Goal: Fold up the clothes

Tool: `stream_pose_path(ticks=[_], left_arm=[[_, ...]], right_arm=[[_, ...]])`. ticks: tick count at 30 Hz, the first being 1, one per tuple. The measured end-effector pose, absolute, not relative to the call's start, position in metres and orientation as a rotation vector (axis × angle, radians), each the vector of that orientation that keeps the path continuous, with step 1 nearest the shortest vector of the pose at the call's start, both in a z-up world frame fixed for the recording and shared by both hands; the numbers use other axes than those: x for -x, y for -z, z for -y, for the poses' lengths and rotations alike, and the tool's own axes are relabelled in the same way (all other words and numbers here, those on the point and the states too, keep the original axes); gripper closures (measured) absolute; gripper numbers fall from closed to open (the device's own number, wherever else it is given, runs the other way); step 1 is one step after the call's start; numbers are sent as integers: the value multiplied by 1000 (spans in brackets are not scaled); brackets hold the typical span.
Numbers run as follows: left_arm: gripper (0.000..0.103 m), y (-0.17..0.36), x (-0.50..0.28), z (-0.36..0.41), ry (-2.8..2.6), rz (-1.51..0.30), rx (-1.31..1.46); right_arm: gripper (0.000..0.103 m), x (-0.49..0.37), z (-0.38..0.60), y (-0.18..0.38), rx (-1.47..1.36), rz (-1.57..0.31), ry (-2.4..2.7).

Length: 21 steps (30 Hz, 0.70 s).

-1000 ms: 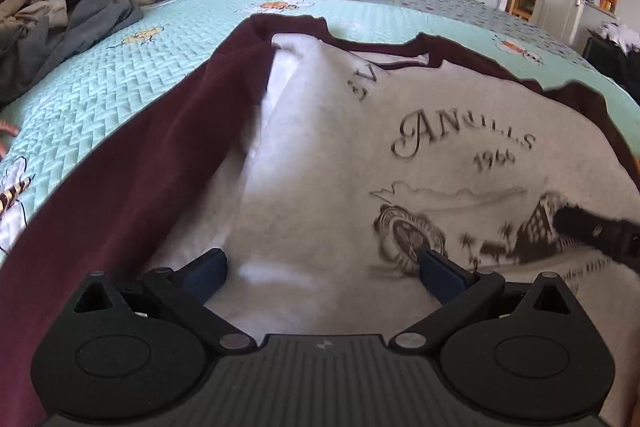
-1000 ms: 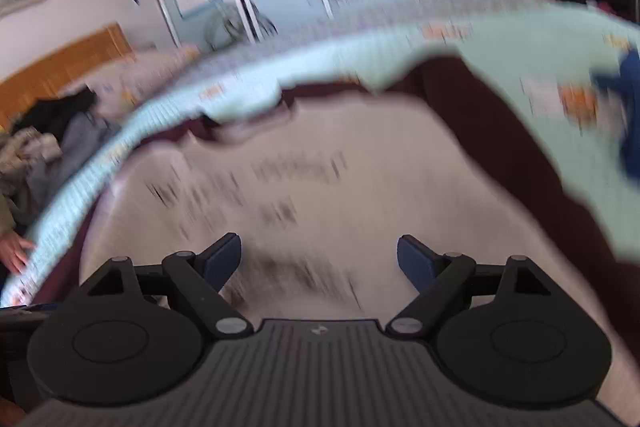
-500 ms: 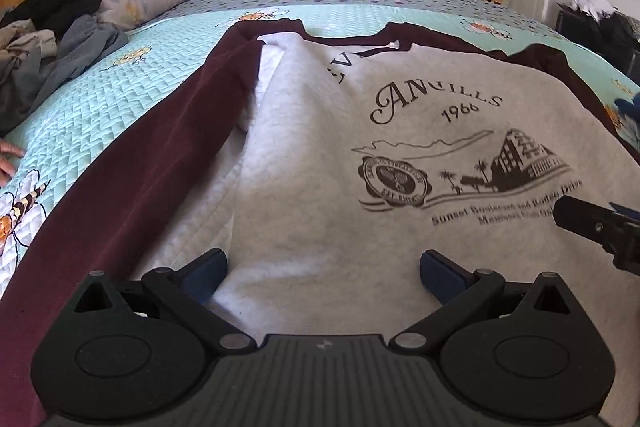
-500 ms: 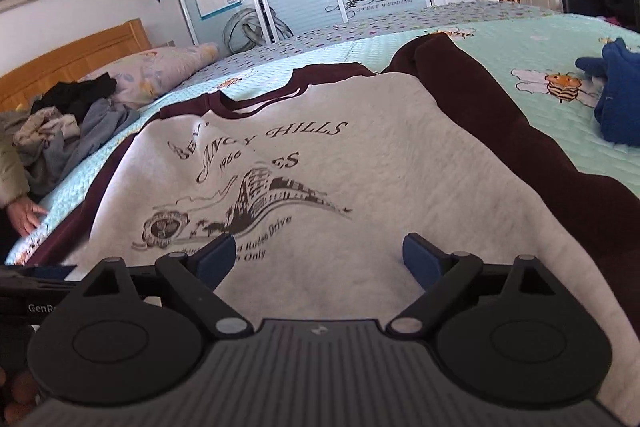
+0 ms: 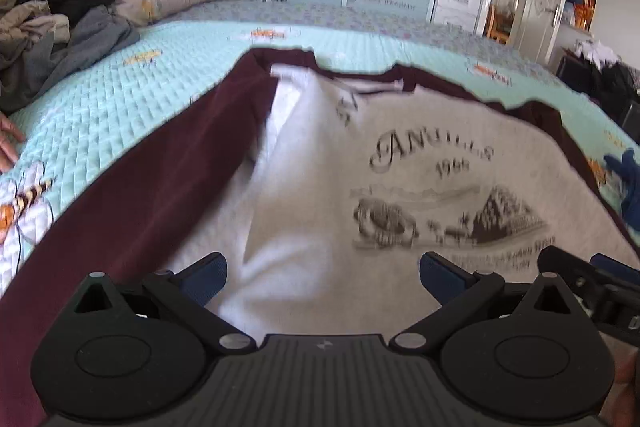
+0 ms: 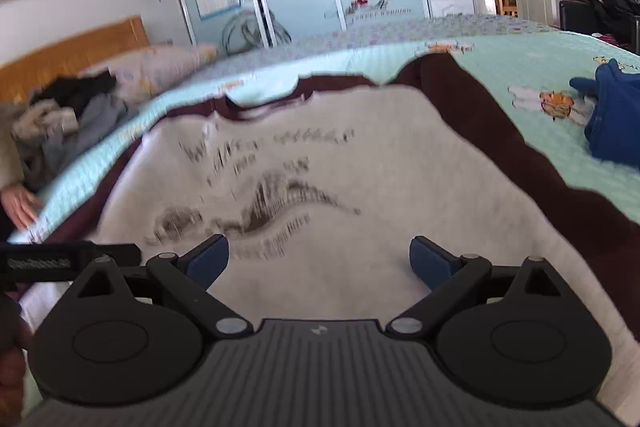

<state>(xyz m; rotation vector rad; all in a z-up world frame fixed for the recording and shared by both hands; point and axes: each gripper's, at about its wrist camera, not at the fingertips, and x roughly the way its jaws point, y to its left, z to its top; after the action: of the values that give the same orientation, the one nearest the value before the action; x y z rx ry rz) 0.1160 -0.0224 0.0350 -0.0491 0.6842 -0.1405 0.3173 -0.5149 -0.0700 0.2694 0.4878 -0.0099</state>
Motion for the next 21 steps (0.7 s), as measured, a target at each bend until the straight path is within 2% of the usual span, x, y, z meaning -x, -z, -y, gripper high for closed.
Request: stream_pose_path(ticks=[7,14,21], left_arm=[[1,-39,-156,39,130,-672,15],[1,6,-174,44,124,-720,-5],[0,11,-165,46,118,-666,-21]], right_arm=[[6,-362,519,47,-277,-441,2],[6,-394,529,82,-344,-505,58],[2,-392,536,95,-409,-503,35]])
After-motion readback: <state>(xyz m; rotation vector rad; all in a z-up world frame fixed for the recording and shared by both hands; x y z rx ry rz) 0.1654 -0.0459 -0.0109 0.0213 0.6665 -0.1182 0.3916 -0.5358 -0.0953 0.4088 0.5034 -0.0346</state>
